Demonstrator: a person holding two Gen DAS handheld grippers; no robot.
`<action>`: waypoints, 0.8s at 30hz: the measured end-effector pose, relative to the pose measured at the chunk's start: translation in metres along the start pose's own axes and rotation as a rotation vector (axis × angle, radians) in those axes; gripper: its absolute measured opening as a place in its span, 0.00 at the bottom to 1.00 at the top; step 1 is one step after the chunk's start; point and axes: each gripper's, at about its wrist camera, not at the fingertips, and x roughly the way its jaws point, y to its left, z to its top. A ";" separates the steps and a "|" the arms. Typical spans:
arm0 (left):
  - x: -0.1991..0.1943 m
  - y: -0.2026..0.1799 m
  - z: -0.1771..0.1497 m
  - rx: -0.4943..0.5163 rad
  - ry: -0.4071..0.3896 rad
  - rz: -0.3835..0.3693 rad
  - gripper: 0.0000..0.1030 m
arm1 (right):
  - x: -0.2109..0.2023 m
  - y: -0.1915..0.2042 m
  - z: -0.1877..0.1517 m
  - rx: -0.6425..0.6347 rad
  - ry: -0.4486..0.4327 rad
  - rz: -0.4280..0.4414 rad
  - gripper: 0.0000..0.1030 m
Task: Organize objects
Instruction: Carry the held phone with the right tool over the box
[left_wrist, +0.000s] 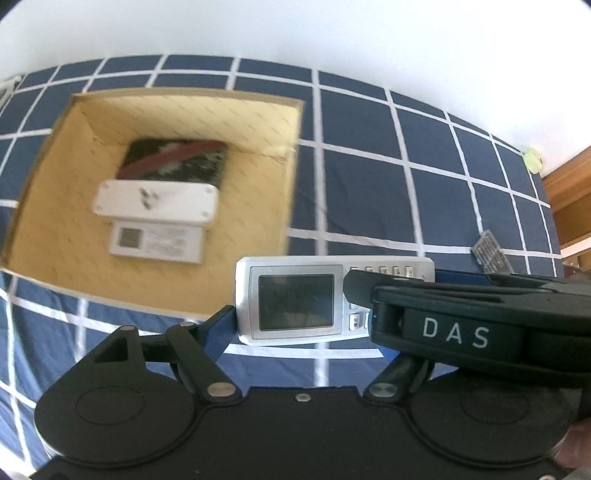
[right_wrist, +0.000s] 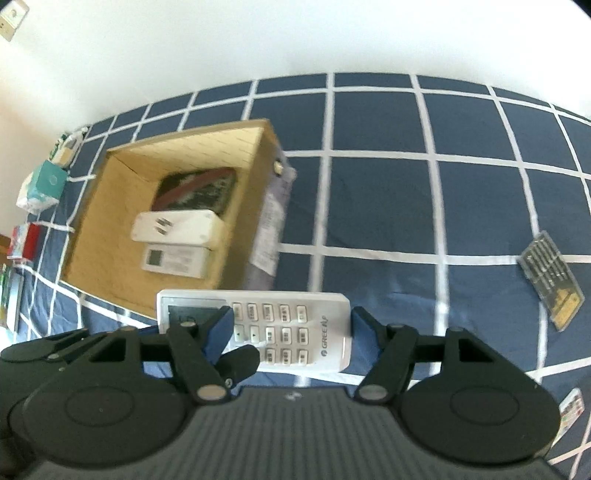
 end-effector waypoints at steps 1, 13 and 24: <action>-0.003 0.008 0.002 0.008 -0.003 0.001 0.74 | 0.001 0.009 0.001 0.004 -0.006 0.000 0.66; -0.019 0.098 0.020 0.041 0.006 0.015 0.74 | 0.029 0.104 0.015 0.031 -0.024 0.015 0.66; 0.021 0.155 0.041 0.030 0.108 0.011 0.74 | 0.087 0.139 0.036 0.044 0.062 0.012 0.66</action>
